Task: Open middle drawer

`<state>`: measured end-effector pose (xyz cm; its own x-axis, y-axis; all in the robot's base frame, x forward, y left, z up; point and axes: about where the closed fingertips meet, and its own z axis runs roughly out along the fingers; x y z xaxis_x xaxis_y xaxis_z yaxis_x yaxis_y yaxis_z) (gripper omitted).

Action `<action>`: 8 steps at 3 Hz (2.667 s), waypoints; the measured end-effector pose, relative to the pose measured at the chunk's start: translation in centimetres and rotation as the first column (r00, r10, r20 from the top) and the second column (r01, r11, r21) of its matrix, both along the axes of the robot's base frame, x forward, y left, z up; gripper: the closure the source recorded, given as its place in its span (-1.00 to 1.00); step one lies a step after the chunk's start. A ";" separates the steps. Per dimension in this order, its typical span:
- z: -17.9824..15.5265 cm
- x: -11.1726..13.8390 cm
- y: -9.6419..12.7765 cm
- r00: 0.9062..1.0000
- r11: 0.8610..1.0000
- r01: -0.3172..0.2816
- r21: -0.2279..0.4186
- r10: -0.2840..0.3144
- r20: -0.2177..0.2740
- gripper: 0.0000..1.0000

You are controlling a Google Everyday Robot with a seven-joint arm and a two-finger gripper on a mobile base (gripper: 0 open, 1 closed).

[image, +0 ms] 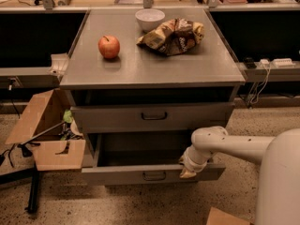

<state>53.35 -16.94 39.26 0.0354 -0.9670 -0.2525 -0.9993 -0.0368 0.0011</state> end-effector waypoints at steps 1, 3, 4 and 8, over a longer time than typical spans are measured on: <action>0.0 0.0 0.0 1.000 1.000 0.000 0.000 0.000 0.000 -0.23; 0.0 0.0 0.0 1.000 1.000 0.000 0.000 0.000 0.000 -1.00; 0.1 -0.5 -0.1 1.000 1.000 -0.005 0.000 0.005 -0.006 -1.00; 1.1 -7.1 -1.9 0.998 0.999 -0.035 -0.013 0.034 -0.057 0.00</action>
Offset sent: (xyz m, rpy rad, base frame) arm 0.0000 0.0000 0.0000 0.0000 0.0000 0.0000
